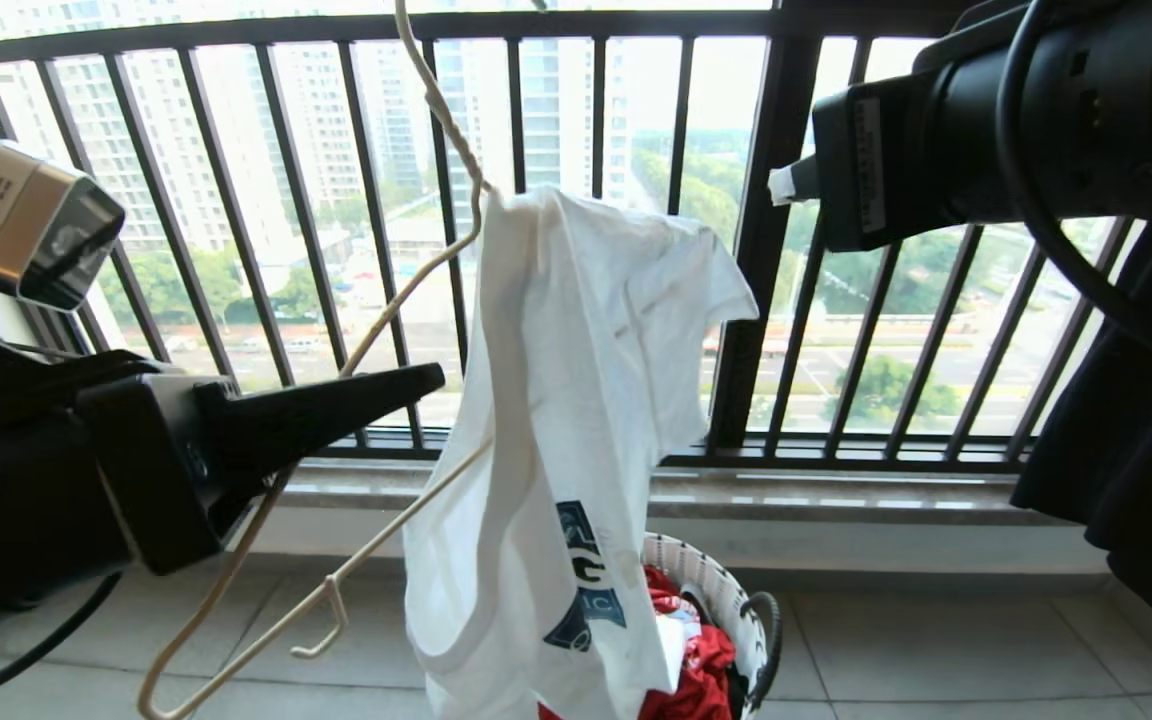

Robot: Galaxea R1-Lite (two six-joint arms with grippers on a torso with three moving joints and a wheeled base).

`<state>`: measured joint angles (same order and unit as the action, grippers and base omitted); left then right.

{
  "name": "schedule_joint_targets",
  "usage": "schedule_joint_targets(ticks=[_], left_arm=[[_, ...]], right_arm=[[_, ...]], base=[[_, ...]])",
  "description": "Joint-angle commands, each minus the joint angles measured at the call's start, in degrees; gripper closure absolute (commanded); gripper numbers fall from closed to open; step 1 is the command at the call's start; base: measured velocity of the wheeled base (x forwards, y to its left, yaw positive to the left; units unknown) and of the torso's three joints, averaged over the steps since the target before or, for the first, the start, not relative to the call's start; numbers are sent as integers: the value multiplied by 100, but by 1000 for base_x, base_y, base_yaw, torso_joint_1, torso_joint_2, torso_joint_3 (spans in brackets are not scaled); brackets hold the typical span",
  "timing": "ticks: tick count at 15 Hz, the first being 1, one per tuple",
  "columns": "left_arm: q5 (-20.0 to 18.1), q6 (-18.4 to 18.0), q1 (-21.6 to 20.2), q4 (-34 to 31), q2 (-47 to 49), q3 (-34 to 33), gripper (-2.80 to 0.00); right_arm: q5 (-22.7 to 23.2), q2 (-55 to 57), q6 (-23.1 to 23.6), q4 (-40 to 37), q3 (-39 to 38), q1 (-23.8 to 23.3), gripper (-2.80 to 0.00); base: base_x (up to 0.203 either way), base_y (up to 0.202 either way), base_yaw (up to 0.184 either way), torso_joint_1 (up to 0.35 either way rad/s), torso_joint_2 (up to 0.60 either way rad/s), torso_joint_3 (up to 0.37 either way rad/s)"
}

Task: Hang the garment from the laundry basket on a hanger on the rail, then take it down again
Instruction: Hang the clothes on the clothes rack

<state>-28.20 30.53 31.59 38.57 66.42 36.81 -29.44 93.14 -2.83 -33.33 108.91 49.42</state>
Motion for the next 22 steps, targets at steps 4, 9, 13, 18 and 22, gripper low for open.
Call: schedule_joint_targets(ticks=[4,9,13,18,22], left_arm=[[-687,208,-3,34,-118,-51,0],[-867,697,-4,961,122,-285,0],[-1373,895,-167,1319,324,-468,0],[-1959,990,-531,1328,488,-499,0],[-1983,1017,-522,1328,437,-517,0]], right_arm=[[398,-147,544,-761,315,-41,0],[529,-148,911,-780,315,-73,0],[625,-155,1427,-841,315,-155,-83],[1089,-173,2348,-907,350,-369,-280],[1714,-39,3080,-973,350,-520,-280]], base=[[0,0,0,0,0,0],[0,0,0,0,0,0],[0,0,0,0,0,0],[0,0,0,0,0,0],[0,0,0,0,0,0]])
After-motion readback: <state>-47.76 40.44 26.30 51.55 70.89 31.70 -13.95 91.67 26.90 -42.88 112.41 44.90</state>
